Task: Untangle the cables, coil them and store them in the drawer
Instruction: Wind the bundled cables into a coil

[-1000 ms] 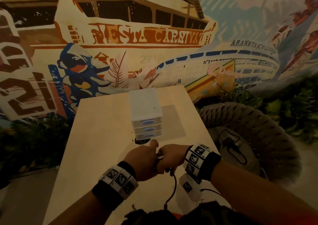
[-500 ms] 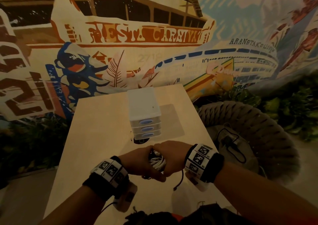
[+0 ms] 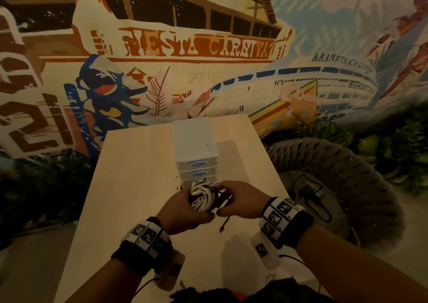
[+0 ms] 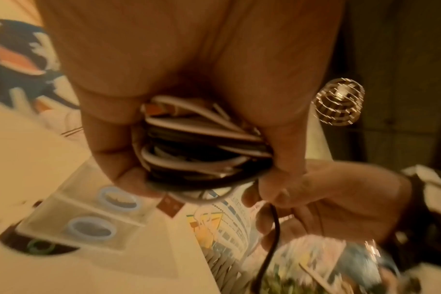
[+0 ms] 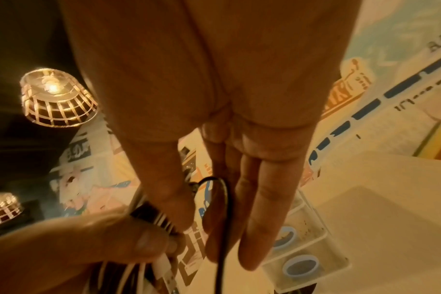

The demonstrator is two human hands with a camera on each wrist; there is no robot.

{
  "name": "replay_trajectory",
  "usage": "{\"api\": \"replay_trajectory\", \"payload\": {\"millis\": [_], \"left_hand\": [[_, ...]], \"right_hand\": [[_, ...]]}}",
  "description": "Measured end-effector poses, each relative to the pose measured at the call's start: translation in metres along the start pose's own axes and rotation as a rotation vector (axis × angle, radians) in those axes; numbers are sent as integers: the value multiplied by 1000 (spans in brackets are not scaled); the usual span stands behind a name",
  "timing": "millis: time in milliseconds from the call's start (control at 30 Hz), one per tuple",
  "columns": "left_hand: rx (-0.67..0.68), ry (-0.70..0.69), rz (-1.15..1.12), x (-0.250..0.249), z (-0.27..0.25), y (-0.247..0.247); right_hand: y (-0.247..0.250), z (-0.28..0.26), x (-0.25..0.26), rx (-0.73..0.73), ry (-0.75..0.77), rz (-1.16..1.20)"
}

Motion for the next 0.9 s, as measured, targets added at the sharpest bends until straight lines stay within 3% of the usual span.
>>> {"api": "replay_trajectory", "payload": {"millis": [167,400,533,667,733,833,900], "left_hand": [[-61,46,-223,16,5,6],[100,44,-609,-1,-2,-9],[193,40,-685,0,-4,-13],[338,43,-665,3,-11,-17],[371,6,-610,3,-15,-14],[427,-65,-464,-6,-27,-10],[422,-84,-362,-6,-30,-6]], "right_hand": [[-2,-8,-11,-49,-106,462],[-14,-10,-1,-149,-69,750],[-20,-6,-3,-230,-94,779],[-38,-2,-9,-201,-128,786],[-44,0,-9,-173,-153,716],[-47,7,-7,-145,-88,510],[-52,8,-2,-108,-47,498]]}}
Point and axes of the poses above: each hand's wrist, its own z-axis towards the middle knuckle, its own y-axis out of the back of the hand, x = y × z, the point moved 6 cm from there along z, towards the middle knuckle, and after that the axes turned 10 degrees about y, right-handed, at the moved point
